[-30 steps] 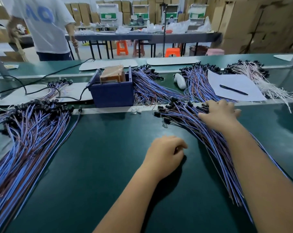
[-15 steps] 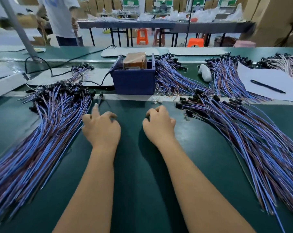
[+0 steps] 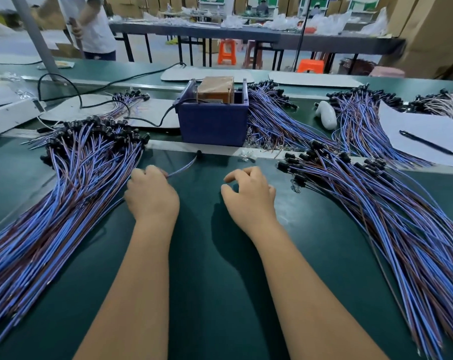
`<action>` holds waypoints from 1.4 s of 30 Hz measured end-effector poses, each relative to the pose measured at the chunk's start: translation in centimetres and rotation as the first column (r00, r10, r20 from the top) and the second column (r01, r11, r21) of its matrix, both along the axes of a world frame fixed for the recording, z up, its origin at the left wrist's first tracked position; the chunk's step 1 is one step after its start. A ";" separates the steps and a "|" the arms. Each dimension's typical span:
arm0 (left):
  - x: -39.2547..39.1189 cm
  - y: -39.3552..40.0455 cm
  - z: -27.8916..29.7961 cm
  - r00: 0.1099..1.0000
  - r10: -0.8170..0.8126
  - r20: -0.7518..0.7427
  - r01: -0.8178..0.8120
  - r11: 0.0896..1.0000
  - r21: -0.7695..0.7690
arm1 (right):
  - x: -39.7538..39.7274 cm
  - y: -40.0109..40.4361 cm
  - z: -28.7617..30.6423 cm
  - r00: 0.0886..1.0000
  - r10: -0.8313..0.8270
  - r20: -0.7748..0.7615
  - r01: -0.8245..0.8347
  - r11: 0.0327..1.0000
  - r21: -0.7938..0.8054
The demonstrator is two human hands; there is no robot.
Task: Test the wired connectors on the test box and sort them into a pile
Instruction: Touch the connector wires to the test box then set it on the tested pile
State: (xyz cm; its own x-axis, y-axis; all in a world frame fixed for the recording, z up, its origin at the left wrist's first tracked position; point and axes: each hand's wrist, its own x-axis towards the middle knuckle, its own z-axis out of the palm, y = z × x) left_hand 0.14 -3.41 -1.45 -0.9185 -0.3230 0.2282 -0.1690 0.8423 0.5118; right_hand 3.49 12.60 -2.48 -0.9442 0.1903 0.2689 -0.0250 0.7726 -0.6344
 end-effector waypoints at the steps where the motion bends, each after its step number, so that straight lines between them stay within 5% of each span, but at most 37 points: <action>1: 0.0 0.3 0.0 0.994 -0.030 -0.107 0.043 0.991 0.128 | 0.0 0.0 0.0 0.999 0.016 -0.030 -0.018 0.998 -0.061; 4: 0.4 1.7 0.8 0.872 -0.100 -0.479 0.314 0.866 0.390 | 0.1 0.0 0.3 0.997 0.051 -0.058 -0.065 0.963 -0.261; 7: 1.0 3.4 1.4 0.751 -0.139 -0.645 0.527 0.715 0.459 | 0.2 0.2 1.1 0.996 0.045 -0.078 -0.081 0.813 -0.577; 10: 1.9 4.9 1.5 0.769 -0.093 -0.633 0.575 0.532 0.621 | 0.4 0.7 1.9 0.979 0.076 -0.189 -0.204 0.356 -0.912; 13: 2.2 5.1 1.9 0.835 -0.003 -0.551 0.550 0.046 0.834 | 0.7 1.4 2.4 0.957 0.106 -0.270 -0.273 0.017 -0.962; 15: 2.1 4.8 2.1 0.857 -0.021 -0.515 0.496 -0.236 0.836 | 0.9 1.7 2.5 0.951 0.155 -0.266 -0.263 -0.045 -0.964; 19: 2.2 4.3 2.0 0.864 -0.206 -0.460 0.349 -0.414 0.841 | 0.8 1.5 2.7 0.941 0.312 -0.132 -0.156 0.055 -0.986; 25: 2.5 5.1 1.8 0.706 -0.592 -0.388 0.339 -0.199 0.920 | 0.5 0.5 2.3 0.945 0.326 -0.021 -0.111 0.261 -0.959; 30: 2.0 5.7 1.4 0.854 -0.428 -0.294 0.271 -0.116 0.956 | 0.7 0.0 2.1 0.973 0.224 -0.063 -0.150 0.399 -0.904; 33: 1.8 5.6 0.9 0.917 -0.299 -0.265 0.282 0.016 0.959 | 0.7 -0.3 2.1 0.981 0.186 -0.051 -0.127 0.425 -0.896; 37: 2.0 6.0 0.4 0.912 -0.329 -0.245 0.343 0.281 0.896 | 0.6 -0.2 2.1 0.985 0.145 -0.094 -0.141 0.355 -0.924; 42: 2.4 6.5 0.0 0.853 -0.449 -0.265 0.445 0.362 0.819 | 0.4 0.2 1.6 0.990 0.104 -0.100 -0.138 0.468 -0.873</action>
State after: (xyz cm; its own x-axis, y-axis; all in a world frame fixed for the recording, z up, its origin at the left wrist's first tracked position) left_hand 2.55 3.11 -1.41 -0.9895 0.1085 0.0955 0.0920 -0.0370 0.9951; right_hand 3.94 12.80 -0.86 -0.9723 0.2269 0.0568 -0.1031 -0.1979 -0.9748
